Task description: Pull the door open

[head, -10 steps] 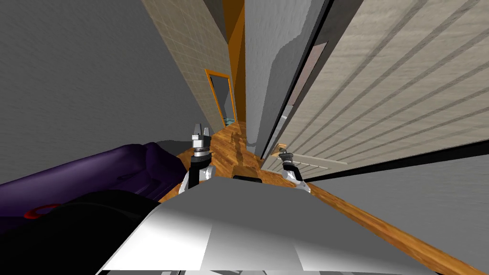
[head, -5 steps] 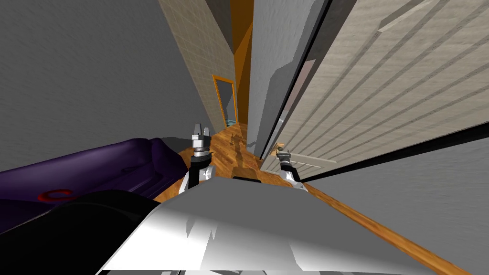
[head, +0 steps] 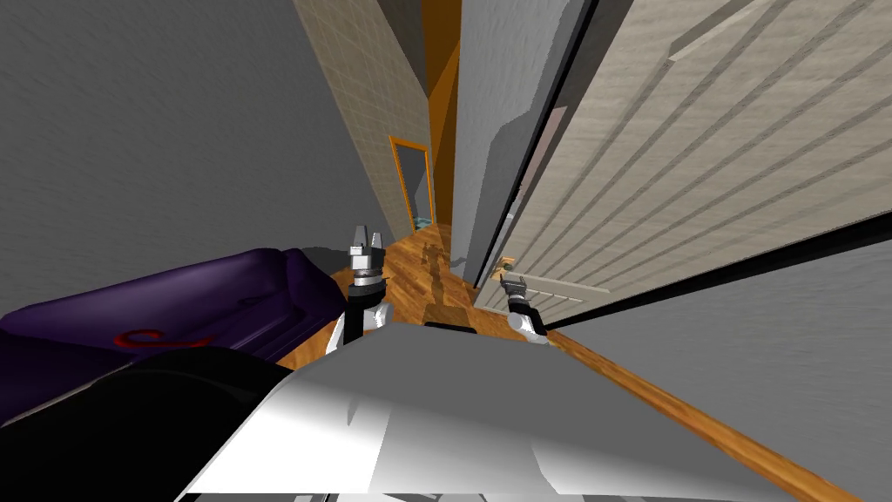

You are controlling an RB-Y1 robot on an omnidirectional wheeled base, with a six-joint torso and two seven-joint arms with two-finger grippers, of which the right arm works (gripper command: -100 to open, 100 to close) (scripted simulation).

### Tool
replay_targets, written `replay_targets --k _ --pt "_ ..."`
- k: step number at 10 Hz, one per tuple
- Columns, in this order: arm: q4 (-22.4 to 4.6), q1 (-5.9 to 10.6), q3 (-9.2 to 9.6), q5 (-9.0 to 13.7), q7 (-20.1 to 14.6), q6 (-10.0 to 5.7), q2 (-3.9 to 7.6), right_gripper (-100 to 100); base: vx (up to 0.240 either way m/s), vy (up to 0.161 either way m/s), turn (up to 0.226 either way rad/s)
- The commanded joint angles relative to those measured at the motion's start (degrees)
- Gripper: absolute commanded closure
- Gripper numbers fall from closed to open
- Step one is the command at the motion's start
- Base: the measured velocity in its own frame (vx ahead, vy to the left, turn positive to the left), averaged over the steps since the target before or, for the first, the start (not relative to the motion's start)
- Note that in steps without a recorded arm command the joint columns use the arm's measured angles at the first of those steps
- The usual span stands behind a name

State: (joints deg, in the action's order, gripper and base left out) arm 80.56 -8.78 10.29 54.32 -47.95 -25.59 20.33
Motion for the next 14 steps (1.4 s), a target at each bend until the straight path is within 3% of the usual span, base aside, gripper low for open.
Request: replay_targets --k 1,3,4,5,9,10,11,14 --pt "1.61 -0.89 0.69 2.02 -2.12 0.28 -0.23 -100 -0.097 -0.037 0.019" --pt "2.81 -1.52 1.28 3.68 -3.79 0.48 -0.43 -100 -0.075 -0.021 0.017" --pt "2.56 -1.4 1.05 3.18 -3.12 0.5 -0.38 -100 -0.032 -0.006 0.002" --pt "1.01 -1.15 -0.2 3.73 -4.94 -0.2 1.0 -100 0.1 0.016 0.232" --pt "-2.08 -0.57 -2.72 4.64 -8.04 -1.5 3.68 -100 0.195 -0.024 0.186" --pt "-1.91 -0.65 -1.92 4.29 -7.88 -1.67 3.37 -100 0.105 -0.039 0.046" --pt "-1.91 -0.65 -1.92 4.29 -7.88 -1.67 3.37 100 -0.012 0.005 -0.04" --pt "-1.91 -0.65 -1.92 4.29 -7.88 -1.67 3.37 100 -0.029 0.007 -0.001"
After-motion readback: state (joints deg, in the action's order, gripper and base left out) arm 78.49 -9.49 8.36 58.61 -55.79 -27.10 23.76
